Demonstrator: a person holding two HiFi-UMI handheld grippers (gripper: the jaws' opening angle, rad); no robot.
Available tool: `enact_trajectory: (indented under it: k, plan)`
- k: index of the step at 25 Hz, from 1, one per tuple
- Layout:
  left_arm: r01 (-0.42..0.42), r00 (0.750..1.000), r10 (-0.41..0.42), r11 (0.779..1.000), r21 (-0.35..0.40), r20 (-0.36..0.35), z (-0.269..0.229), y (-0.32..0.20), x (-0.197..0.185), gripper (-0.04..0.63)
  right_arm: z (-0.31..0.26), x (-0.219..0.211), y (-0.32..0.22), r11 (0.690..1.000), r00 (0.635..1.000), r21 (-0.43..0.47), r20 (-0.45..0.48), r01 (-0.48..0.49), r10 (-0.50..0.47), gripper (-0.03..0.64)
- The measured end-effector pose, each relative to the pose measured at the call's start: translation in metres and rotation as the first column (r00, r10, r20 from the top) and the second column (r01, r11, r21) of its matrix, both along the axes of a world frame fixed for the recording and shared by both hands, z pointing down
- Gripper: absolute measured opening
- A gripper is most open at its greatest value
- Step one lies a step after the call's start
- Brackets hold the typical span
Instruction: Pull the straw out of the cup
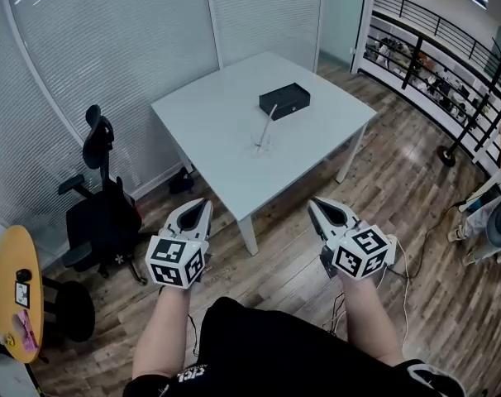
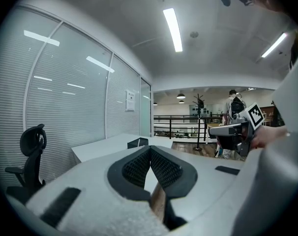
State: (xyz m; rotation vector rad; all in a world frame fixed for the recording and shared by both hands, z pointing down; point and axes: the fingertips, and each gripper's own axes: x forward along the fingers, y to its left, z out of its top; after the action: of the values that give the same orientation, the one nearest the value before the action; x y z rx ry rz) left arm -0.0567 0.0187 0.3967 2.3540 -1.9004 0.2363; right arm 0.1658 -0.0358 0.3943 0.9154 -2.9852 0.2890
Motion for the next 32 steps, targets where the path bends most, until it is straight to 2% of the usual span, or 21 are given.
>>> enact_trajectory:
  k: [7, 12, 25, 32]
  plan:
    - [-0.049, 0.999, 0.049, 0.999, -0.004, -0.019, 0.012, -0.045, -0.005, 0.009, 0.009, -0.012, -0.035, 1.0, 0.999, -0.01, -0.033, -0.017, 0.017, 0.006]
    - [-0.082, 0.996, 0.082, 0.997, -0.003, -0.044, 0.02, -0.089, -0.025, 0.009, 0.012, -0.026, -0.076, 0.998, 0.997, -0.013, -0.054, -0.057, 0.056, 0.006]
    - [-0.173, 0.979, 0.167, 0.984, -0.046, -0.116, 0.047, -0.242, -0.122, 0.009, 0.03, -0.129, -0.206, 0.993, 0.987, -0.065, -0.13, -0.101, 0.092, 0.006]
    - [-0.241, 0.966, 0.235, 0.97, -0.044, -0.11, 0.044, -0.296, -0.155, 0.011, 0.03, -0.172, -0.248, 0.989, 0.983, -0.066, -0.138, -0.134, 0.124, 0.006]
